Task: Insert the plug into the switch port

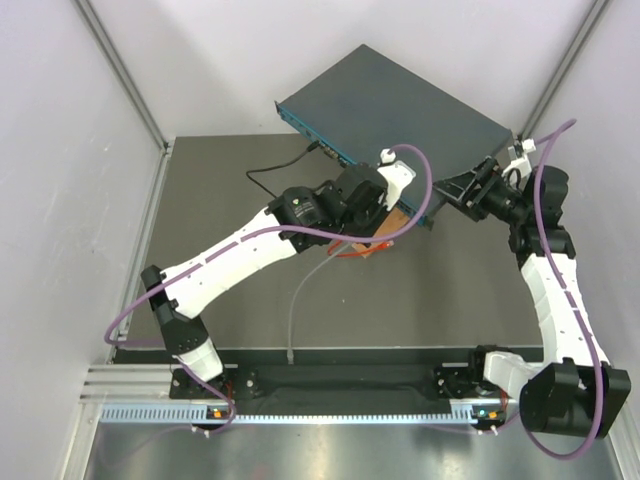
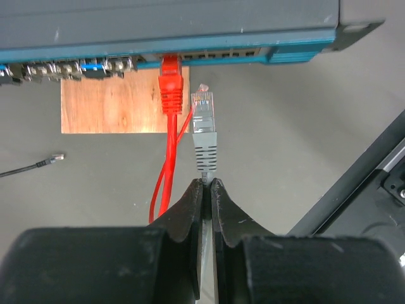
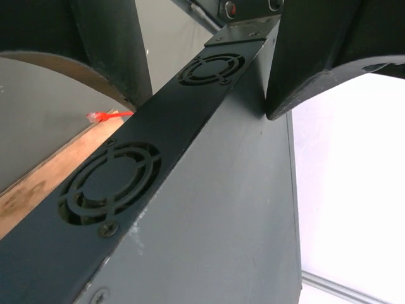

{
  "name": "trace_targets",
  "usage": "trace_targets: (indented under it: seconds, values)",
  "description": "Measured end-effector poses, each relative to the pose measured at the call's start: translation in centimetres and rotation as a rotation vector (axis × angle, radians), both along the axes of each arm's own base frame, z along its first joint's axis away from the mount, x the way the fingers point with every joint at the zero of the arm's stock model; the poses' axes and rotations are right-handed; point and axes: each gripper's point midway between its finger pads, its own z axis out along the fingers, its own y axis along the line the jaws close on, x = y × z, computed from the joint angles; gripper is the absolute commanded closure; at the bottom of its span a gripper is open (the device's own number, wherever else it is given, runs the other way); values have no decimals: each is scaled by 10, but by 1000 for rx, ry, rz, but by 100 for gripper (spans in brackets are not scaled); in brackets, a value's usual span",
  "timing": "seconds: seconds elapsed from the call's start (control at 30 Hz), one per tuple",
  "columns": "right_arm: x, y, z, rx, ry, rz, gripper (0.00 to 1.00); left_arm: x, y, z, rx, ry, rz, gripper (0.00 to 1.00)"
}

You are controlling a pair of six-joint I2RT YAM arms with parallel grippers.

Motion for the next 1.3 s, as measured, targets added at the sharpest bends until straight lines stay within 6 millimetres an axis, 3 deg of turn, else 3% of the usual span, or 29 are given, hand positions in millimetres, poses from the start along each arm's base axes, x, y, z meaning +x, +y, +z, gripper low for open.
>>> trace_targets:
  seconds: [0.37,0.57,0.7,1.3]
  values:
    - [-1,1,-1,40,9,-13,57,6,-9,-10,17,9,2,100]
    - [-2,1,-2,54,10,-20,86,11,-14,-6,11,-2,12,100]
    - [-1,1,-1,56,6,-23,100,14,-15,-4,7,-11,22,100]
    - [-1,1,-1,56,6,-25,100,23,-13,-8,29,-21,52,100]
